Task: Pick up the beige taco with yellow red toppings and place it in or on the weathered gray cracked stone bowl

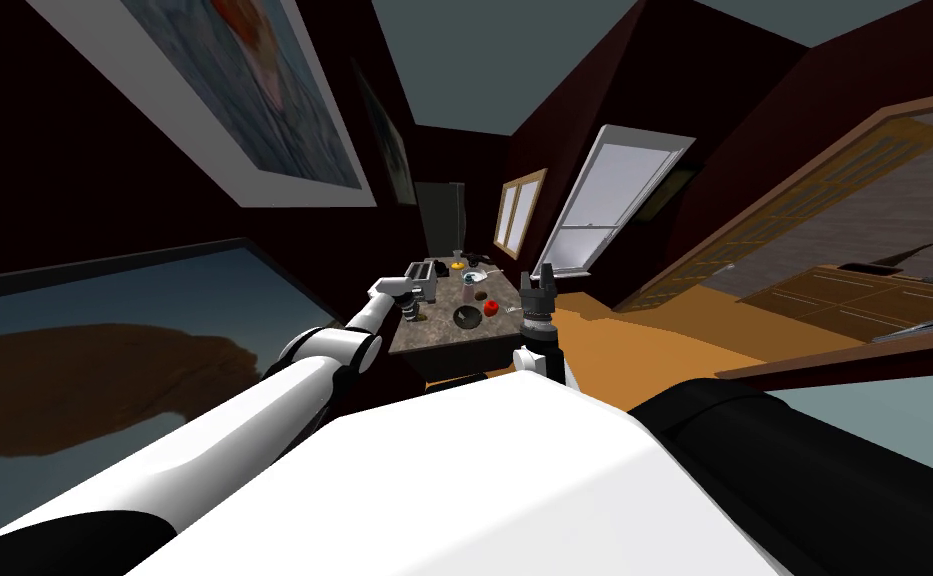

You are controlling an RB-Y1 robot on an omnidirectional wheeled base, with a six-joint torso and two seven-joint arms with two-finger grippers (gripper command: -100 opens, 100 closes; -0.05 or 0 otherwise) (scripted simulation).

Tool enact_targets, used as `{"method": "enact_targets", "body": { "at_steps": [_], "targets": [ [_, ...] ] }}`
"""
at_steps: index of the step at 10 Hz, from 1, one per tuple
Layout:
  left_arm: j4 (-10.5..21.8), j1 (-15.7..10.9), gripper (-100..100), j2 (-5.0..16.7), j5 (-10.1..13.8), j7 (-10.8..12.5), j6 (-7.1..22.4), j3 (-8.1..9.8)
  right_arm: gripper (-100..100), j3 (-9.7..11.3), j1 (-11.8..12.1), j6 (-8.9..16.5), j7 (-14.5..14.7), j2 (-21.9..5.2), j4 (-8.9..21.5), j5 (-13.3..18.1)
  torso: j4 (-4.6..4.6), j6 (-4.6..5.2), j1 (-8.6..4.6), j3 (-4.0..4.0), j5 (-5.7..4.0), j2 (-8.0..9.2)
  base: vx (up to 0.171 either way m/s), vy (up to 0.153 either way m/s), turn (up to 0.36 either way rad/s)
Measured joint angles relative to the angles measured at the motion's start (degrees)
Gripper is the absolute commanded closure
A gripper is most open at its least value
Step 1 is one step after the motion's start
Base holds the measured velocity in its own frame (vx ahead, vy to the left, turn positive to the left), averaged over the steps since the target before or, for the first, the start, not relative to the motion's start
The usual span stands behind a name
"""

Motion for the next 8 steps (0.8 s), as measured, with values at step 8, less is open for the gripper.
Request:
{"method": "enact_targets", "body": {
  "at_steps": [8],
  "targets": [
    [-2.7, -4.2, 100, -1.6, 7.9, 4.8, 7.7, 5.11, 0, 0.0, 0.0, 0.0, 0.0, 0.0, 0.0, 0.0, 0.07, 0.10, -0.78, 0.11, -0.14, 0.15, -0.030, -0.177, -0.028]
  ]
}}
